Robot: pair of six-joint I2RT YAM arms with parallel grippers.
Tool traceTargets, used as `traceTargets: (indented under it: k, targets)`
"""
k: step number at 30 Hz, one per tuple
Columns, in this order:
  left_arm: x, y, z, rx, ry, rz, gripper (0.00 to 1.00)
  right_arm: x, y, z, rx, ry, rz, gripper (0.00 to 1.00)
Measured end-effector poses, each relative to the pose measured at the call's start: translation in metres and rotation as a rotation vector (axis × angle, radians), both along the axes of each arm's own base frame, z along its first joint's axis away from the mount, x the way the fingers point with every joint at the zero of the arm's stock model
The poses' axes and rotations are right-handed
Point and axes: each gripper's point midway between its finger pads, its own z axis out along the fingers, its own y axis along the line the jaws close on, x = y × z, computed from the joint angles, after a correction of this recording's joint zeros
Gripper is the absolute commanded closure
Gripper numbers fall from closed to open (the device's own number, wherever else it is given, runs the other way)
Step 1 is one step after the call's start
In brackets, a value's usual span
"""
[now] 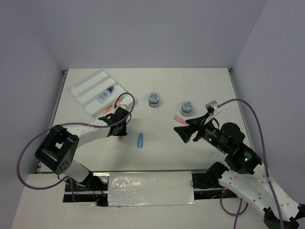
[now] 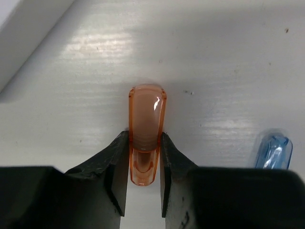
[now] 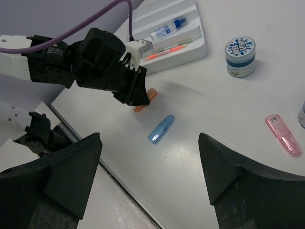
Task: Sort the stationery into containers
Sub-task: Pick up the pen from the center of the board, then place the pen in the storage box.
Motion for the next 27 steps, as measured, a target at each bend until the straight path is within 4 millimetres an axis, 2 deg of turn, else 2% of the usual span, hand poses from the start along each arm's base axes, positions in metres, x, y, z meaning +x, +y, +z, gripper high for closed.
traceTargets:
  k: [4,7,10,14,15,16,22,25,27]
  targets:
    - [-0.013,-0.001,0.007,0.008,0.03,-0.022,1.0,-0.001,-0.001,0.001,-0.001,-0.005,-0.001,0.11]
    - [-0.008,-0.003,0.036,0.019,0.007,-0.033,1.0,-0.002,-0.002,0.002,0.002,-0.01,-0.001,0.11]
    - [0.029,-0.006,0.087,0.035,-0.105,-0.01,1.0,-0.002,-0.002,0.002,0.0,-0.012,-0.001,0.11]
    - [0.098,0.009,0.151,0.126,-0.256,0.076,1.0,-0.002,-0.002,0.002,-0.004,-0.015,-0.002,0.11]
    - [0.121,0.022,0.163,0.178,-0.286,0.098,1.0,-0.001,-0.002,0.002,-0.005,-0.016,-0.002,0.11]
    - [0.131,0.029,0.166,0.204,-0.296,0.113,1.0,-0.002,-0.003,0.002,-0.004,-0.017,-0.001,0.11]
    - [0.208,0.12,0.162,0.441,-0.247,0.18,1.0,-0.006,-0.001,0.005,0.008,-0.023,0.019,0.11]
    - [0.234,0.165,0.169,0.558,-0.263,0.189,1.0,-0.008,0.0,0.005,0.008,-0.022,0.033,0.11]
    - [0.243,0.182,0.176,0.646,-0.285,0.162,1.0,-0.009,0.001,0.005,0.008,-0.022,0.04,0.11]
